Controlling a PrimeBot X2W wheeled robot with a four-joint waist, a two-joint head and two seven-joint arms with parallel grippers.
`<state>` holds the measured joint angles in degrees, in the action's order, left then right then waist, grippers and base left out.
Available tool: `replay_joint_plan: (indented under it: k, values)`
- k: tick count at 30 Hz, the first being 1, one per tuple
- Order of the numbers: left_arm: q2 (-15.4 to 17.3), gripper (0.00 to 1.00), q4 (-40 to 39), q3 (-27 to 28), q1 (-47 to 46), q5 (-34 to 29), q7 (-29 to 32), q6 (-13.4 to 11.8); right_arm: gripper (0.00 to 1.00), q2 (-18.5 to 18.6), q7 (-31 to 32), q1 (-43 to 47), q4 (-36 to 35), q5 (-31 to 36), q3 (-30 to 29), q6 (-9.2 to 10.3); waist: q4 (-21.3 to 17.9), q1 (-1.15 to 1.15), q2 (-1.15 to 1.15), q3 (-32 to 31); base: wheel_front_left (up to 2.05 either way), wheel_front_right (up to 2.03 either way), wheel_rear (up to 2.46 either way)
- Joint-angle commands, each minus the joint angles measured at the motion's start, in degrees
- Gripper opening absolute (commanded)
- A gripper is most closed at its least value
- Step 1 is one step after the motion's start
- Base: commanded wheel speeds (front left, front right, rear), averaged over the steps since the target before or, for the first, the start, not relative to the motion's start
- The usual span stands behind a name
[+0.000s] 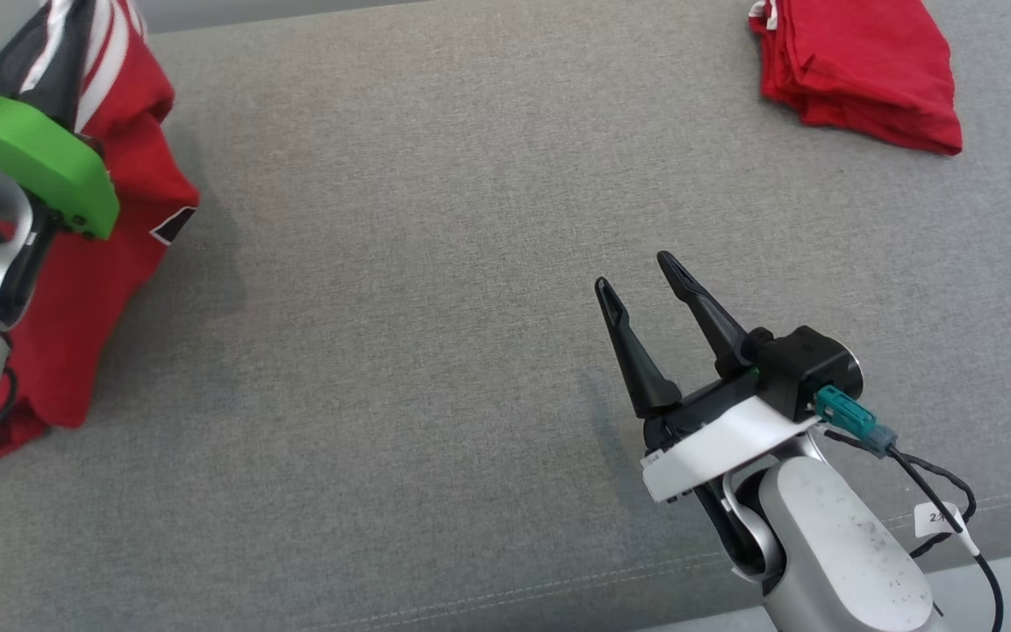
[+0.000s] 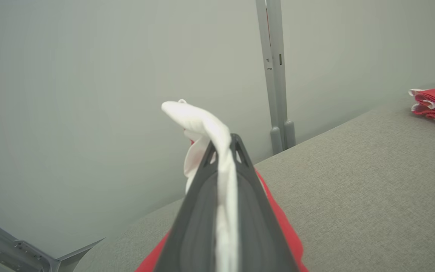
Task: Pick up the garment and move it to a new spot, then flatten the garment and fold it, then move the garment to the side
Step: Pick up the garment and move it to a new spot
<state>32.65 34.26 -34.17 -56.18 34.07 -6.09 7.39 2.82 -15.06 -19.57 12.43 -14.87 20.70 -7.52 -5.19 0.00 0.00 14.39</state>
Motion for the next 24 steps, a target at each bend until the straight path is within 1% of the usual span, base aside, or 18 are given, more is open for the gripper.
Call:
replay_joint_plan:
  k: [1,7,13,20,24]
  values:
    - [-0.7,0.0,-1.4,-0.5,-1.2,-0.6,0.4,-0.1,1.0,0.2,-0.2,0.7,-0.4,-0.6,-0.3,0.07,-2.1,0.0,0.0,-0.3,0.0,0.0,0.0]
    - [-4.1,0.0,-6.2,-3.1,-2.7,-1.4,2.5,-0.4,1.0,0.2,-0.2,1.4,-1.2,-1.3,-1.6,0.07,-5.1,0.0,0.0,-0.6,0.0,0.0,0.0]
    - [-8.5,0.0,-9.6,-6.1,-3.4,-2.6,3.2,-0.8,1.0,0.1,-0.2,1.9,-2.0,-1.6,-2.5,0.07,-7.3,0.0,0.0,-0.5,0.0,0.0,0.0]
    - [-14.7,0.0,-13.1,-10.7,1.3,-3.5,1.0,-1.3,1.0,0.1,-0.2,2.8,-2.8,-0.8,-5.5,0.07,-8.2,0.0,0.0,-0.6,0.0,0.0,0.0]
    - [-18.0,0.0,-12.6,-14.2,5.9,-3.6,-0.5,-1.2,1.0,0.1,-0.2,3.0,-3.0,-0.2,-7.1,0.07,-7.7,0.0,0.0,-0.5,0.0,0.0,0.0]
